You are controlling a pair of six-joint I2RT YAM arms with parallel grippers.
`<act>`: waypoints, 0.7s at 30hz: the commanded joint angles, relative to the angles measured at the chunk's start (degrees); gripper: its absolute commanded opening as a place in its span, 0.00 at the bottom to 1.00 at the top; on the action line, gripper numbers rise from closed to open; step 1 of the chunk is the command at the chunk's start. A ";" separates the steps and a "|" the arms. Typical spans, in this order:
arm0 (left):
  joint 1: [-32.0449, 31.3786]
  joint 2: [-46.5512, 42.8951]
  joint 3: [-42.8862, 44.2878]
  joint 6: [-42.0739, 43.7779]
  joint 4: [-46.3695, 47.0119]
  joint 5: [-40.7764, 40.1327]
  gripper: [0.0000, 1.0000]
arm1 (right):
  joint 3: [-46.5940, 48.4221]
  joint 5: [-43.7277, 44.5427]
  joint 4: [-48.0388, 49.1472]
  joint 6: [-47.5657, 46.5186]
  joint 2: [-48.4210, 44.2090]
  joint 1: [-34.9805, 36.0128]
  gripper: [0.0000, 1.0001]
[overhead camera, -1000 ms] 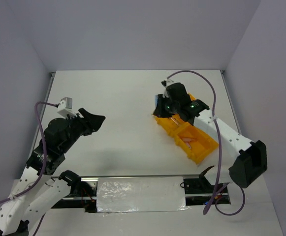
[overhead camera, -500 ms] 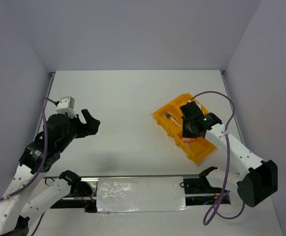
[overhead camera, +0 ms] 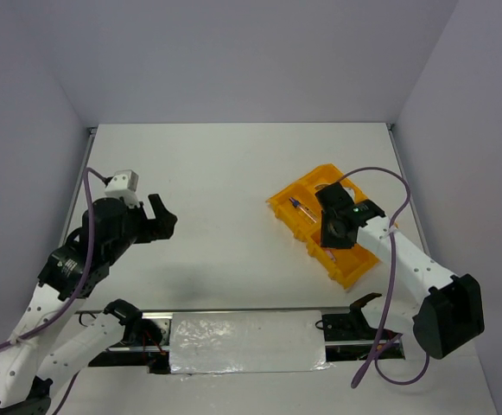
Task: Sort the stationery into containers
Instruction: Place the pen in the storage box, then reset both arms
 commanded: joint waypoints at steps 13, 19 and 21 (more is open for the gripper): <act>-0.02 5.55 3.11 1.47 0.63 -9.84 0.99 | 7.63 -2.10 4.72 -4.23 -12.25 0.31 0.80; 3.22 14.60 11.02 0.07 -4.72 -18.18 0.99 | 16.23 0.78 5.64 -8.63 -23.69 0.23 1.00; 4.63 14.61 13.22 -0.46 -5.52 -21.53 0.99 | 22.29 4.21 0.56 -9.51 -24.75 0.31 1.00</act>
